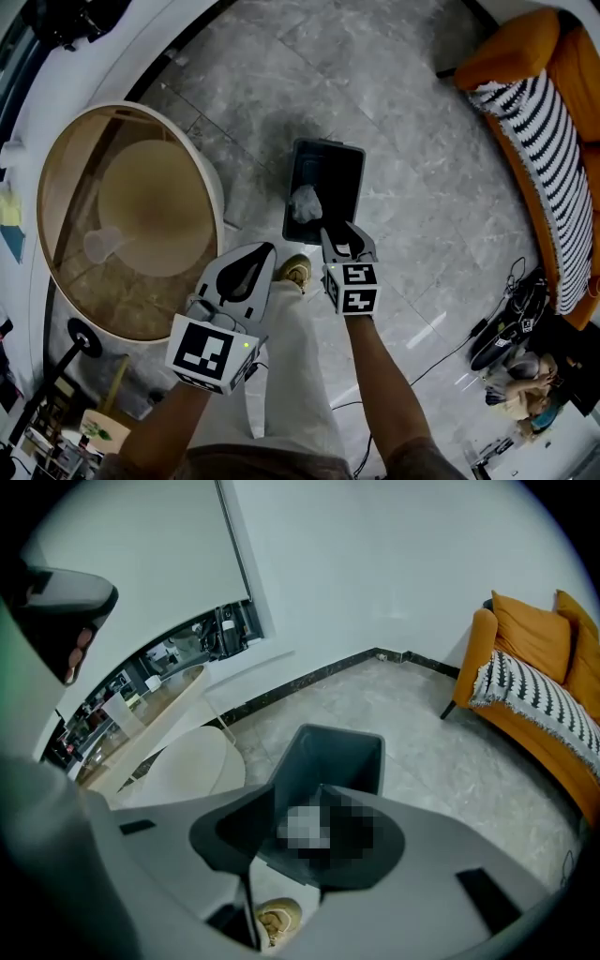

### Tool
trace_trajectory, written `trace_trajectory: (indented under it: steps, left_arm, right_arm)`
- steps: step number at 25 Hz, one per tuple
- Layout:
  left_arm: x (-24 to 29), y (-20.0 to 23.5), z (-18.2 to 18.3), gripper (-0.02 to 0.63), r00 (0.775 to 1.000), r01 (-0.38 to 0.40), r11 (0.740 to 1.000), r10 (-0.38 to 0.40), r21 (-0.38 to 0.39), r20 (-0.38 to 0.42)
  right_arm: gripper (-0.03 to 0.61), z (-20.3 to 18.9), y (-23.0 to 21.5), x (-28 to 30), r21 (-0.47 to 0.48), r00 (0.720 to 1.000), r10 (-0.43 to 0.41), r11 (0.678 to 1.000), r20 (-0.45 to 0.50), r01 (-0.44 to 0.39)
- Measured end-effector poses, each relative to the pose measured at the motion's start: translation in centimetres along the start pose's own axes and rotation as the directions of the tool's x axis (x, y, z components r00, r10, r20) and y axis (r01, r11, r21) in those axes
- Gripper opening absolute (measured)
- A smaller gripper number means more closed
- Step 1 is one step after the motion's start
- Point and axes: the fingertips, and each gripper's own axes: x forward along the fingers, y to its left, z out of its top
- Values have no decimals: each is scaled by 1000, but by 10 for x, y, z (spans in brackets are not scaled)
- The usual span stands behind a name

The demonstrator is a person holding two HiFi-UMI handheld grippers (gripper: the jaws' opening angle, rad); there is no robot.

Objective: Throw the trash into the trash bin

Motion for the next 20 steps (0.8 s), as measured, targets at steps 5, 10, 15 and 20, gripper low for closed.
trace_trajectory:
  steps: [5,10,15,20]
  left_arm:
    - [-3,4,1,18,1000,-7,1000,7,-2,-2]
    - [-7,8,3,18,1000,-13,1000,13,-17,1]
    - [-15,11,5,18,1000,-13,1000,13,-18,9]
    - [-28,21,10,18,999,-35,999,36,-30,30]
  right_arm:
    - [158,-1,-3,0,0,1000,-14,1000,-1,14]
    - [146,6,0,-2,-11,1000,-9,1000,-3,9]
    - [138,16,4,-2,-27,1000,-19,999,11,19]
    - [20,32,16,-4,-36,999,-8,999,47,10]
